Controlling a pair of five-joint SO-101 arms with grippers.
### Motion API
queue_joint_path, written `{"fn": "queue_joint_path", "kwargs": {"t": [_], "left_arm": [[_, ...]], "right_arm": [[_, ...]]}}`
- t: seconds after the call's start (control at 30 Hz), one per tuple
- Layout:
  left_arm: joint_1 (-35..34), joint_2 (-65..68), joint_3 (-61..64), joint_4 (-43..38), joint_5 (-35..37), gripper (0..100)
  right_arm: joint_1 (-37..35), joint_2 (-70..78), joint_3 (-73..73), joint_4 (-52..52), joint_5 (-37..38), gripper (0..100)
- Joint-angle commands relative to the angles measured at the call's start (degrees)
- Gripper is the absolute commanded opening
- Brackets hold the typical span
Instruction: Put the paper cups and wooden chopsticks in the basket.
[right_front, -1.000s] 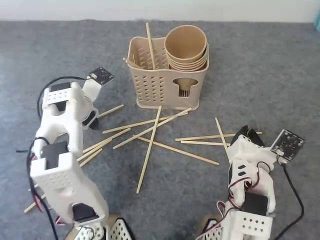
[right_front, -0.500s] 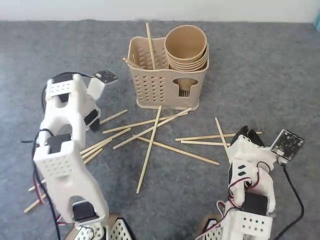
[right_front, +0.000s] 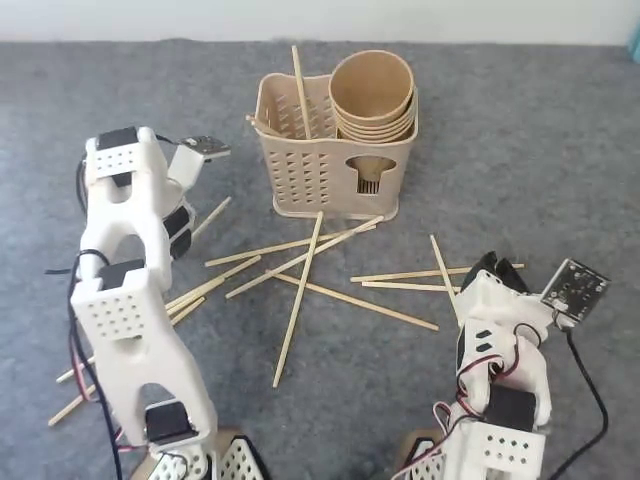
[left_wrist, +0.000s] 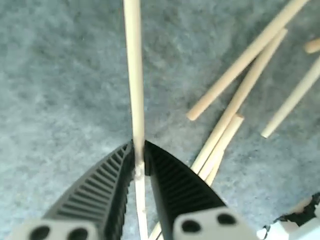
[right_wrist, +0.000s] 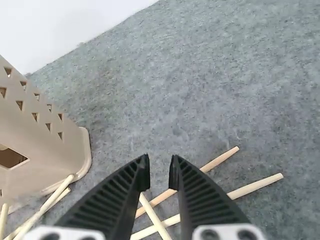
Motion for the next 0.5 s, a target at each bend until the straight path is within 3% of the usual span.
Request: {"fn": "queue_joint_path", "kwargs": {"t": [0.0, 0.33, 0.47], "left_arm": [[-0.7, -7.3, -2.51, 2.46, 1.14, 1], [0.18, -26.02, -2.68, 2.2, 4.13, 1], [0.35, -34.73, -2.42, -0.53, 9.32, 1]], "right_arm": [[0.04, -0.13, 0.7, -0.13, 1.14, 7.6], [0.04, -0.13, 0.7, -0.22, 1.14, 7.6], [0.04, -0.13, 0.7, -0.22, 1.14, 7.6]]}}
